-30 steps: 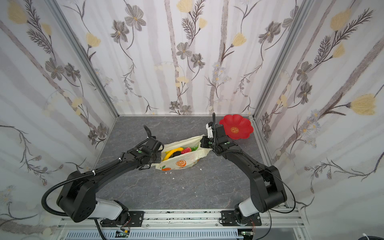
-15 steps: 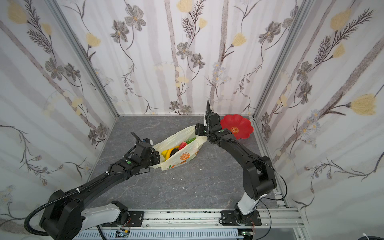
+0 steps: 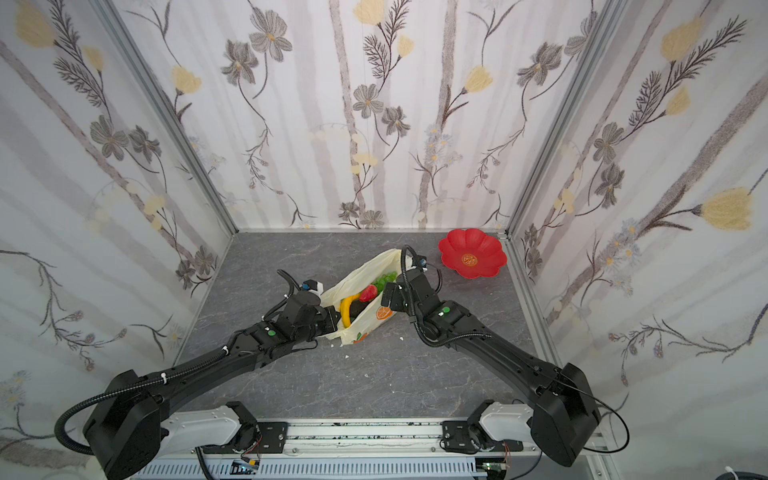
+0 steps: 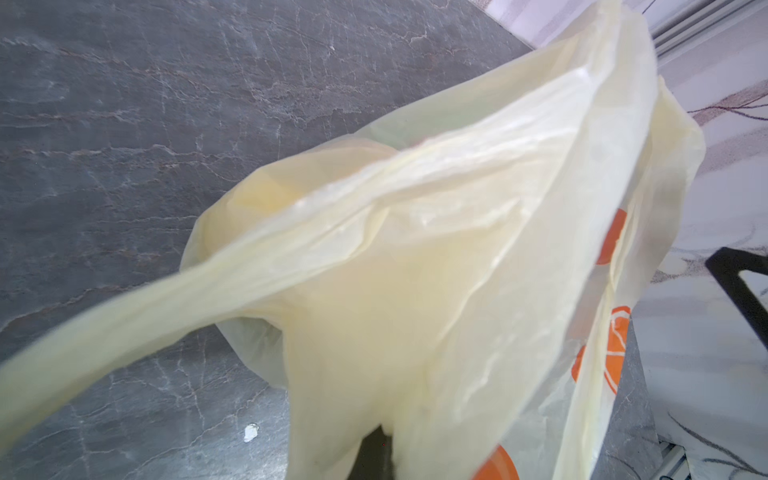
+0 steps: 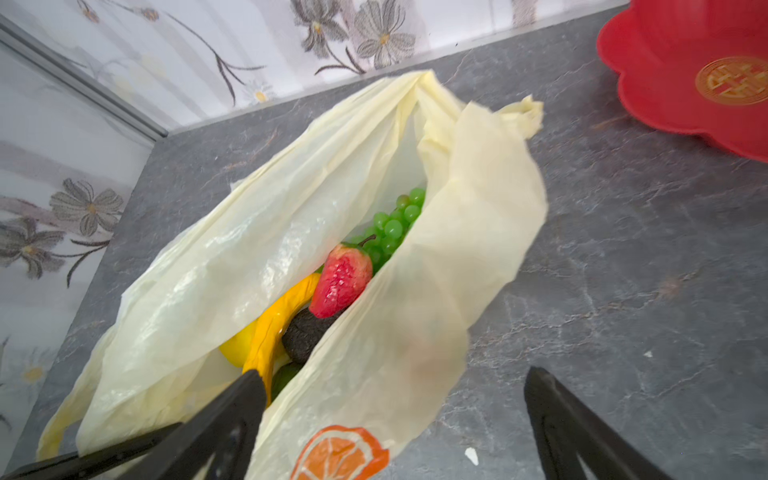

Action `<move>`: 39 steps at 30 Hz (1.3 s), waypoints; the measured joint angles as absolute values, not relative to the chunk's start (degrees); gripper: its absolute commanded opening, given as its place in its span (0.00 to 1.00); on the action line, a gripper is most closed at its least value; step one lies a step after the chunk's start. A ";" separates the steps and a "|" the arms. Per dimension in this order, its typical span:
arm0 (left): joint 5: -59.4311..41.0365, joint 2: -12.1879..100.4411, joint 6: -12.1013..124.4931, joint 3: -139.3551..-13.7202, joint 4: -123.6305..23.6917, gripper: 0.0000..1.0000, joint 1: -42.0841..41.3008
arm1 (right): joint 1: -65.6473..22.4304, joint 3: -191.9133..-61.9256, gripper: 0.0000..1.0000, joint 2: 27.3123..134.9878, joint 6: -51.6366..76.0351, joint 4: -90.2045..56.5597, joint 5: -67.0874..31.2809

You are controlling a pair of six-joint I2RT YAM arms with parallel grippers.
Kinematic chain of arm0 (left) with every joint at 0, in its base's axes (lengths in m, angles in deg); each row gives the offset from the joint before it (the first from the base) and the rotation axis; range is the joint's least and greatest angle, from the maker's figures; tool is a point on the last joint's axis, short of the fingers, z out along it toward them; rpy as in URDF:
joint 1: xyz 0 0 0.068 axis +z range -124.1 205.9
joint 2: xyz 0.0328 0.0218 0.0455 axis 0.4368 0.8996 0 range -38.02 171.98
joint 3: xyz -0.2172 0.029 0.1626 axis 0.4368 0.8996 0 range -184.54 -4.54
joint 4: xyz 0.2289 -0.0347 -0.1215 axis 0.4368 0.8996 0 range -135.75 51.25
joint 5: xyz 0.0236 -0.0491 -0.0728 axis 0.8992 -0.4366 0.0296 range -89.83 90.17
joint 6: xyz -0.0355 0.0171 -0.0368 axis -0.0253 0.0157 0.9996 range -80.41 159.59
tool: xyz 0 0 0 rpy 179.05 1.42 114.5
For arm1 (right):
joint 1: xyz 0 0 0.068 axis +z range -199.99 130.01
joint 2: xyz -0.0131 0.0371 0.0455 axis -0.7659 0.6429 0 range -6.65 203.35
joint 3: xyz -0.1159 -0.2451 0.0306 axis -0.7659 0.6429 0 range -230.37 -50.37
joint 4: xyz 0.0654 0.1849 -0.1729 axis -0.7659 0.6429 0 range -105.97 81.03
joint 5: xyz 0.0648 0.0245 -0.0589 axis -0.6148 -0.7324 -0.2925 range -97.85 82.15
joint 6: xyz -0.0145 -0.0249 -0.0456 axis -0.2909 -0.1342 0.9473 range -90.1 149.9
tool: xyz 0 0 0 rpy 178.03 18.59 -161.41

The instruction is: Take the fake fruits out of the plastic bag

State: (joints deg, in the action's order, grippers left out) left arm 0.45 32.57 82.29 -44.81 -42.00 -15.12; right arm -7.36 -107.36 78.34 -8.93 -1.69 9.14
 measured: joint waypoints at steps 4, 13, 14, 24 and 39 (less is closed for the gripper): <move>1.43 32.75 82.92 -44.68 -42.57 0.00 -16.56 | -6.18 -110.70 0.95 85.64 -9.91 -2.65 10.45; 4.32 31.13 85.33 -42.60 -42.92 0.00 -16.80 | -7.73 -106.55 0.31 86.73 -9.02 -3.98 12.79; 4.69 31.13 85.33 -42.45 -42.92 0.00 -16.71 | -8.47 -104.71 0.23 85.29 -8.80 -4.68 12.77; 3.64 27.15 88.91 -37.27 -46.74 0.00 -11.53 | -21.13 -82.97 0.04 76.18 -10.81 -24.59 -6.16; -5.08 26.06 92.56 -31.52 -55.75 0.00 -5.98 | -24.78 -76.34 0.50 79.85 -16.73 -37.99 -14.64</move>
